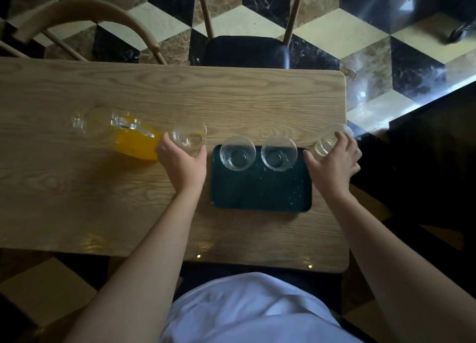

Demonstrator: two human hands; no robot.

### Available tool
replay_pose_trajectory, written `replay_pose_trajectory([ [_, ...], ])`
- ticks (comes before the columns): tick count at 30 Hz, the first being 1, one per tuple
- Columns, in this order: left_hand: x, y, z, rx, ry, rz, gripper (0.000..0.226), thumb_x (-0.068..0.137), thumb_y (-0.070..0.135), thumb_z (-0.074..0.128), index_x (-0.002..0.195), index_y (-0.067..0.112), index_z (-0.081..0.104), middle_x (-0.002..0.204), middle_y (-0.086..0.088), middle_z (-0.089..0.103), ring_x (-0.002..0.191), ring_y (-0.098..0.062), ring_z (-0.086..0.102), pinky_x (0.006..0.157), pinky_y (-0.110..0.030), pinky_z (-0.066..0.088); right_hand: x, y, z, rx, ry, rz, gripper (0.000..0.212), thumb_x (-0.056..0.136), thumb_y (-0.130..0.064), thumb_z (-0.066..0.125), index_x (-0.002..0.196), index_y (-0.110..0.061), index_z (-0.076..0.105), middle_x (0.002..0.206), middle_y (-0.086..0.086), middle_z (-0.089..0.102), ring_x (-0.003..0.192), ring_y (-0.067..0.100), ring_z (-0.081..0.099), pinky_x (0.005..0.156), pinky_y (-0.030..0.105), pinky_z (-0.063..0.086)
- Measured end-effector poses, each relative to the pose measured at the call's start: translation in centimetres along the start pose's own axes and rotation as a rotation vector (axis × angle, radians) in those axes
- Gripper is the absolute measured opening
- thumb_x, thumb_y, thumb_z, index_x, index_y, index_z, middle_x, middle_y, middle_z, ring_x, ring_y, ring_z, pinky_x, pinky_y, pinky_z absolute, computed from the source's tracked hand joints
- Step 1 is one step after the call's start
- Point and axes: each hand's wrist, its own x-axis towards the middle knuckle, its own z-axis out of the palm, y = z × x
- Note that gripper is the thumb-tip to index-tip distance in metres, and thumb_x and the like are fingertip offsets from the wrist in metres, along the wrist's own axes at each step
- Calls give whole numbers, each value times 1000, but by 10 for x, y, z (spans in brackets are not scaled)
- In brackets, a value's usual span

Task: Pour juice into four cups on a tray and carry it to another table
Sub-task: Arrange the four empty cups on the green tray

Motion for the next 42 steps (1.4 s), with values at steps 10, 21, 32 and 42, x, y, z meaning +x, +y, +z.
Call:
replay_pose_trajectory([
  [10, 41, -1, 21, 181, -150, -74, 121, 73, 42, 89, 159, 4, 13, 166, -22, 22, 154, -36, 21, 121, -49, 32, 44, 15, 4, -107, -63, 42, 112, 77, -53, 76, 163, -17, 14, 170, 13, 15, 155, 37, 15, 121, 61, 19],
  [21, 44, 9, 28, 201, -124, 42, 108, 75, 34, 88, 156, 2, 24, 152, -21, 42, 139, -37, 40, 111, -41, 38, 53, 18, -1, -196, -106, 13, 96, 81, -49, 75, 157, -12, 27, 155, 16, 35, 141, 41, 34, 114, 60, 31],
  [32, -23, 24, -24, -43, 89, 371, 96, 75, 38, 83, 148, 0, 35, 144, -21, 47, 132, -38, 44, 108, -53, 44, -20, -6, -30, 37, 131, -191, 88, 80, -41, 80, 152, -13, 36, 152, 12, 42, 139, 34, 38, 114, 55, 32],
  [42, -140, 28, -57, -146, -153, 547, 93, 73, 30, 86, 145, -3, 38, 139, -18, 48, 130, -30, 47, 106, -45, 48, -128, 6, -28, -7, -3, -423, 93, 73, -37, 87, 150, -13, 42, 151, 9, 47, 137, 27, 41, 107, 44, 29],
])
